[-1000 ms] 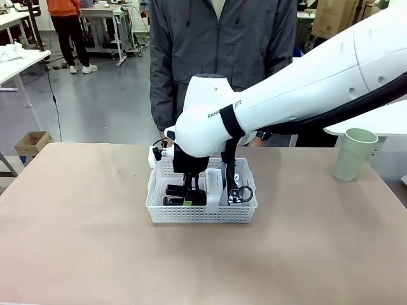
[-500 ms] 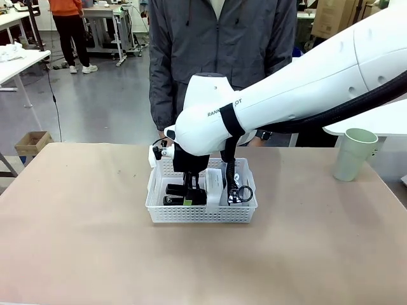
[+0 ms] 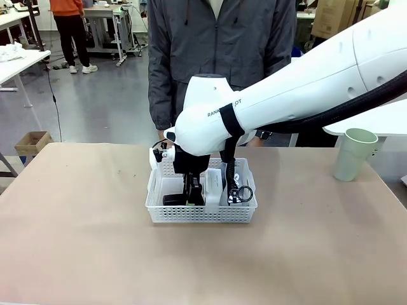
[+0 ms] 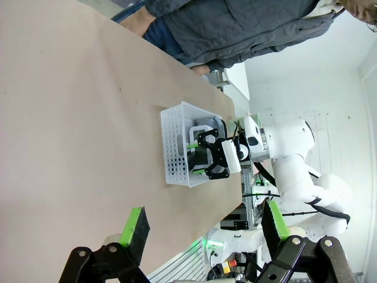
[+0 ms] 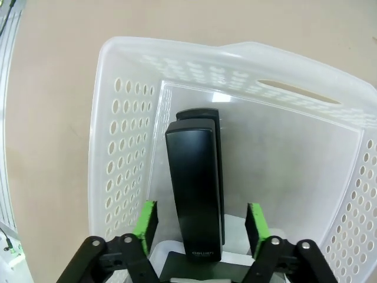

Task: Efficiently arrange items inside the basket to fit them all.
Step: Pick up the Stapler and place it inside the Organizing basket.

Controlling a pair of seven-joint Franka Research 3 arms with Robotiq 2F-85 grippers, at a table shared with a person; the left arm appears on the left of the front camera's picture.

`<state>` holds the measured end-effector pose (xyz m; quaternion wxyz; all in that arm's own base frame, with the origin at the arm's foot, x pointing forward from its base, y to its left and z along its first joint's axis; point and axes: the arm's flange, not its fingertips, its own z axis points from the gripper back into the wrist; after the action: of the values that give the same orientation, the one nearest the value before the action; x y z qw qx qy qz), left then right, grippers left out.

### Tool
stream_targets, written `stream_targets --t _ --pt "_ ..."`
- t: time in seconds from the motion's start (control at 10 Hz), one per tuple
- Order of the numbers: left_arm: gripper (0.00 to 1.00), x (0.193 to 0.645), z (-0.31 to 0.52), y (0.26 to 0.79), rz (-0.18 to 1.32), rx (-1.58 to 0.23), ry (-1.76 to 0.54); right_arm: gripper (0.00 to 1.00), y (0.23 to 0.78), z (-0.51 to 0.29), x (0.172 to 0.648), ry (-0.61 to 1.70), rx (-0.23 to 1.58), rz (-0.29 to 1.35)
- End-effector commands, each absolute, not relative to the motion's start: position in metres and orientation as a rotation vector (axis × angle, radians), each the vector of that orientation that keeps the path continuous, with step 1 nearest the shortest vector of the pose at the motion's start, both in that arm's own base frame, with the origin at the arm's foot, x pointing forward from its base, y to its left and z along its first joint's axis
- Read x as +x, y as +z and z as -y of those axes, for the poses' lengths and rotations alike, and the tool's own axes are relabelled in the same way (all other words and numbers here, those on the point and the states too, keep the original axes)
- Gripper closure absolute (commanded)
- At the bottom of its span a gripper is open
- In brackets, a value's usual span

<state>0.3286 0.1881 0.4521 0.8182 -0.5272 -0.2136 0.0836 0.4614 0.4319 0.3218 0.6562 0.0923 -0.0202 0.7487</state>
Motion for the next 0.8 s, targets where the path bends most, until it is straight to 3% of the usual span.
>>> stream_targets --t 0.0,0.3,0.4,0.7 --pt "0.0 0.328 -0.187 0.455 0.47 -1.142 0.178 0.0 0.327 -0.431 0.466 1.723 0.189 0.032" --pt "0.0 0.328 -0.187 0.455 0.47 -1.142 0.178 0.0 0.372 -0.408 0.468 1.686 0.1 0.035" --pt "0.0 0.328 -0.187 0.455 0.47 -1.142 0.178 0.0 0.398 -0.386 0.472 1.595 0.07 -0.065" --pt "0.0 0.328 -0.187 0.455 0.47 -1.142 0.178 0.0 0.441 -0.284 0.479 1.25 0.323 -0.07"
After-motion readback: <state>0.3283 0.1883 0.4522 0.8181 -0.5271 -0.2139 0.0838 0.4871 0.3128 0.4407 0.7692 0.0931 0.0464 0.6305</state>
